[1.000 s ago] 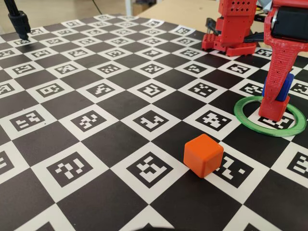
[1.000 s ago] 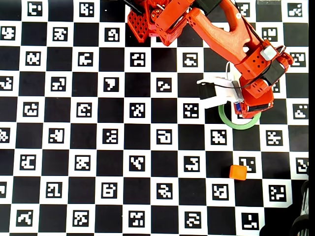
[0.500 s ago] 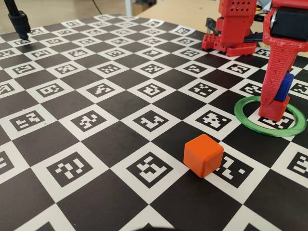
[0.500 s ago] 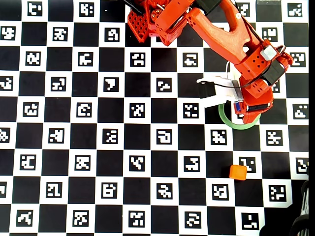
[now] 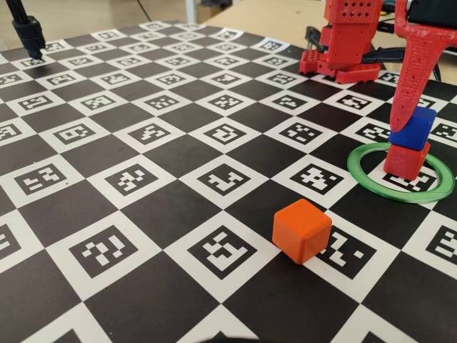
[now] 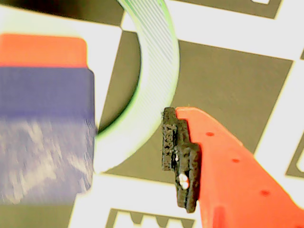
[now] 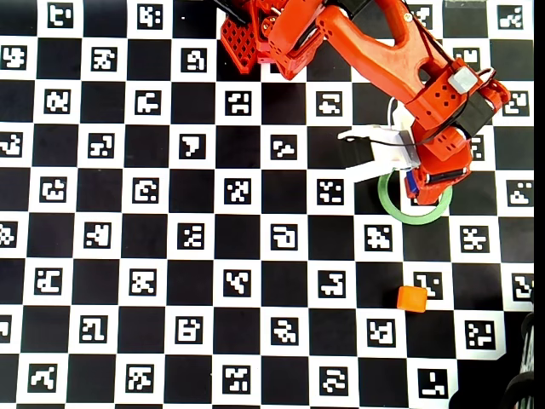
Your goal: Grab the red cube then put it in the green circle then put the blue cube on top and finally the orange cube on top
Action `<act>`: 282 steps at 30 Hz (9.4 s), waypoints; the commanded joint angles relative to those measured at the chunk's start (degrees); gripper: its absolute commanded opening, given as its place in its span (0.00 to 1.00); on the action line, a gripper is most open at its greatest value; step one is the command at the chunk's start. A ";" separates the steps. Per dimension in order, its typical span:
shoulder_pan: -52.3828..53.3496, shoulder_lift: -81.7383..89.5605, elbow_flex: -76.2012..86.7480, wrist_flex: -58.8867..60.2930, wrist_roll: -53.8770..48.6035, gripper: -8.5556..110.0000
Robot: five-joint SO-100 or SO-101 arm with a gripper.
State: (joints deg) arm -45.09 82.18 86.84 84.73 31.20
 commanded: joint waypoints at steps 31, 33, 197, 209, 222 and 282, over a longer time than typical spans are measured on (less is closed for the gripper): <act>10.90 -5.89 -31.38 9.40 -8.70 0.40; 11.07 -8.00 -33.93 9.40 -9.05 0.40; 16.87 3.34 -19.16 3.78 -9.32 0.13; 15.03 12.57 -11.43 6.94 -11.60 0.13; 9.58 18.46 -3.08 8.17 -5.89 0.13; 0.62 8.00 -6.68 -3.08 9.23 0.13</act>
State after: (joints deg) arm -45.18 87.80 80.68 82.62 41.13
